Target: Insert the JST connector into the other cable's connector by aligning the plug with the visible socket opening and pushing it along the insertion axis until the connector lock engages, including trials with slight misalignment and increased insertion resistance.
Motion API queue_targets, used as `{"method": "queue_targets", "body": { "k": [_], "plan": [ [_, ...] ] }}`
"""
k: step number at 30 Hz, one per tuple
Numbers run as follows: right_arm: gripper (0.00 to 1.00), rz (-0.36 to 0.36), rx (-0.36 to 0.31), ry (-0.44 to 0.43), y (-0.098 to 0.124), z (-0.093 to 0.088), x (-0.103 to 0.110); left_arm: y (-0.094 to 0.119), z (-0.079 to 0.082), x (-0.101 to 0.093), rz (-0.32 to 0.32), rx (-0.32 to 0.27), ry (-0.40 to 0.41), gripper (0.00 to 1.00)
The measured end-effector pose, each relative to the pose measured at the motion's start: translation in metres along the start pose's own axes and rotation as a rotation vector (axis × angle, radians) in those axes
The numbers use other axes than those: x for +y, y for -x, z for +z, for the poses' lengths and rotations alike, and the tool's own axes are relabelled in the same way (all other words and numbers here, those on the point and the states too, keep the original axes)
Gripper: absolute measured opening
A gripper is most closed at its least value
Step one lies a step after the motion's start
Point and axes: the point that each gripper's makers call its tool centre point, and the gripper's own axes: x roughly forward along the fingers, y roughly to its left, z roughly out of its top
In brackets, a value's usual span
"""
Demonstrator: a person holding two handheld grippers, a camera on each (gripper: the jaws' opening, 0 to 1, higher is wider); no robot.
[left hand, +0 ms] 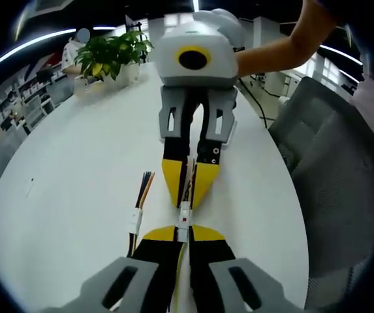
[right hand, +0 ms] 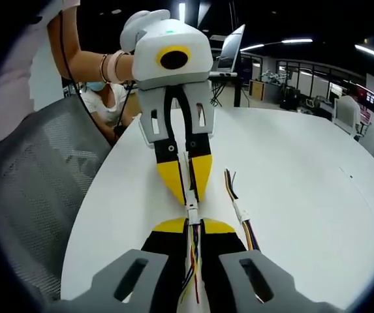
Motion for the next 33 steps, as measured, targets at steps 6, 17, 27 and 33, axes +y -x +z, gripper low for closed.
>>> {"method": "queue_targets", "body": {
  "k": [6, 17, 27, 33],
  "plan": [
    [0.03, 0.006, 0.009, -0.007, -0.0011, -0.0016, 0.0020, 0.0006, 0.0019, -0.0009, 0.000, -0.004, -0.007, 0.00],
    [0.02, 0.021, 0.025, -0.012, -0.0021, -0.0032, 0.0053, -0.0008, 0.0017, -0.0037, -0.009, 0.007, -0.036, 0.00],
    [0.02, 0.035, 0.069, 0.010, -0.0032, -0.0084, 0.0030, -0.0044, 0.0028, -0.0063, -0.020, 0.021, -0.061, 0.00],
    [0.02, 0.038, 0.092, 0.043, -0.0042, -0.0101, 0.0037, -0.0055, 0.0027, -0.0070, -0.027, 0.023, -0.056, 0.00]
  ]
}}
